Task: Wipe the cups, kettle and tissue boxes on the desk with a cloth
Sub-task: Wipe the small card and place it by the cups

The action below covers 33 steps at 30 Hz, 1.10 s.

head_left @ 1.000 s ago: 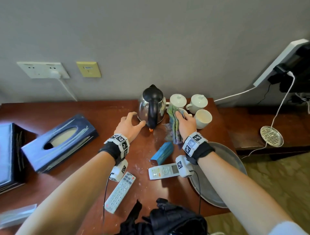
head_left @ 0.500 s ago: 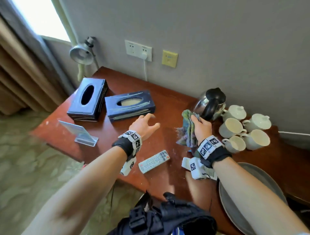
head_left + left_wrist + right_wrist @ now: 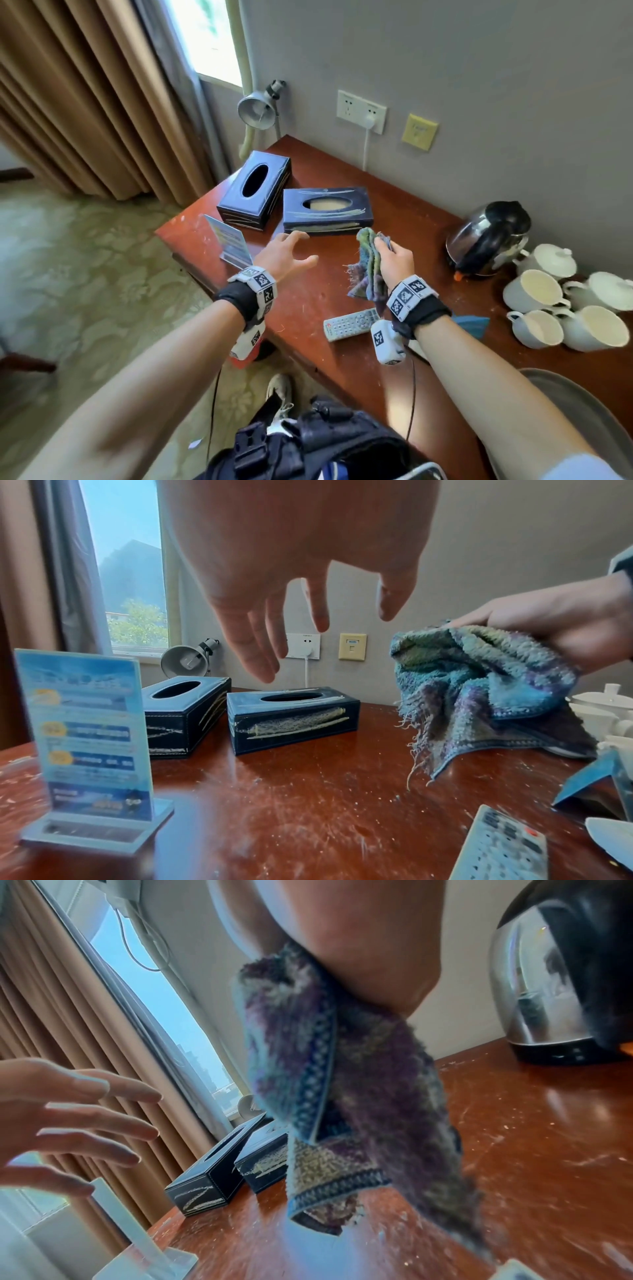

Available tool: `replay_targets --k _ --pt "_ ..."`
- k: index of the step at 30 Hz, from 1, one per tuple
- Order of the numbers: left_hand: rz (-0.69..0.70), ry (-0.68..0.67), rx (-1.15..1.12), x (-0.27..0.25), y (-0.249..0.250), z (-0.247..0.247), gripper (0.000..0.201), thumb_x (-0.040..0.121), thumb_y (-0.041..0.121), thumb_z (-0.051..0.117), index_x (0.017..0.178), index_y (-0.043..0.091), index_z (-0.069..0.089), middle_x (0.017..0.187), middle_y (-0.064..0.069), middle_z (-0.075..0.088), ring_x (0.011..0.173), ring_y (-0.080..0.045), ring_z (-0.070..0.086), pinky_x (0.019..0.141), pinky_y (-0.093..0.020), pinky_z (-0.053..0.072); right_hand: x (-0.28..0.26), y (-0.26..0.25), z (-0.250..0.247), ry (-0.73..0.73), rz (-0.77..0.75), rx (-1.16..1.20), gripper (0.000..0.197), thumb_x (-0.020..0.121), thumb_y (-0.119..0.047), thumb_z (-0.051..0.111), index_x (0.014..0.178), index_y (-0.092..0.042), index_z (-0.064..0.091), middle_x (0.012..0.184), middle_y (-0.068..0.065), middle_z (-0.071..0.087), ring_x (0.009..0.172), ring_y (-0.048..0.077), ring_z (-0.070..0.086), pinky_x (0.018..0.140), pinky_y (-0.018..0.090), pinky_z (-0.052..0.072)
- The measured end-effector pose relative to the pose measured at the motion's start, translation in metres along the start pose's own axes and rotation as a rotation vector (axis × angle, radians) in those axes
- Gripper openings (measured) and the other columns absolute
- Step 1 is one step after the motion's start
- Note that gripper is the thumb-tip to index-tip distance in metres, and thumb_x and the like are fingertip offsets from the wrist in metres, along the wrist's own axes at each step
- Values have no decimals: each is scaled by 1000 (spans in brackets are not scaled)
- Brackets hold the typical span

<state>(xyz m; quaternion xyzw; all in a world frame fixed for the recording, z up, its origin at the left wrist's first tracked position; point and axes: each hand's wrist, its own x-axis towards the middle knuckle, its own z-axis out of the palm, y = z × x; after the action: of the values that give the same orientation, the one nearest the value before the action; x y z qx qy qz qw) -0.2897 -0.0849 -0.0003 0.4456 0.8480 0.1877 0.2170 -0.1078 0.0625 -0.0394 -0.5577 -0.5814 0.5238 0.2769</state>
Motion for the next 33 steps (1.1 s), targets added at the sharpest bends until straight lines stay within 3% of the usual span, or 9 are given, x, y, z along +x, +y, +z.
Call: replay_targets --k 3,6,11,18,21,23,26,29,33 --pt "26 -8 -12 14 -7 -3 62 87 55 63 142 34 44 146 -3 43 124 -23 52 96 -38 48 10 -5 12 6 0 -14 32 91 -36 61 70 -12 66 67 4 61 63 19 57 56 35 53" --pt "37 -38 14 36 -11 -3 64 85 55 66 141 35 44 146 -2 43 125 -23 51 97 -39 48 21 -6 21 43 13 -11 38 90 -36 61 78 -1 65 68 8 59 62 22 55 56 35 51" --pt "117 -214 66 59 -6 27 66 83 55 67 142 36 42 149 -3 41 130 -23 48 101 -44 48 33 -1 17 114 40 -81 35 91 -37 60 81 -4 68 70 6 64 61 18 56 57 28 50" --pt "247 -499 290 30 10 108 73 83 59 64 147 38 36 140 -3 42 128 -24 44 95 -43 49 21 34 -19 213 68 -124 36 91 -37 58 84 -3 67 70 13 63 62 18 54 58 31 49" --pt "323 -536 440 14 18 135 82 83 59 66 152 34 30 135 -5 42 131 -25 38 93 -43 47 9 48 -39 243 55 -143 36 93 -34 58 84 0 66 77 21 64 66 18 51 65 33 44" --pt "339 -534 516 6 24 148 87 82 56 68 153 30 26 135 -7 40 130 -27 38 91 -42 47 1 53 -53 239 60 -133 34 94 -33 58 83 -1 67 73 16 63 66 17 51 65 31 42" --pt "332 -528 597 0 29 160 88 84 45 71 152 20 22 136 -10 39 129 -30 42 90 -43 48 -7 62 -70 238 59 -100 32 95 -31 58 79 -4 67 67 3 59 64 14 49 65 30 41" --pt "316 -480 618 -2 40 161 72 86 31 67 145 13 29 133 -11 43 124 -32 49 90 -43 48 -15 64 -87 234 57 -58 23 96 -28 56 81 -15 68 67 -6 60 65 10 52 65 26 43" --pt "95 -540 382 4 53 153 65 81 39 71 135 15 44 125 -9 53 106 -31 62 85 -38 53 -23 62 -107 258 34 20 15 97 -27 56 88 -24 68 85 -2 69 82 15 63 79 28 51"
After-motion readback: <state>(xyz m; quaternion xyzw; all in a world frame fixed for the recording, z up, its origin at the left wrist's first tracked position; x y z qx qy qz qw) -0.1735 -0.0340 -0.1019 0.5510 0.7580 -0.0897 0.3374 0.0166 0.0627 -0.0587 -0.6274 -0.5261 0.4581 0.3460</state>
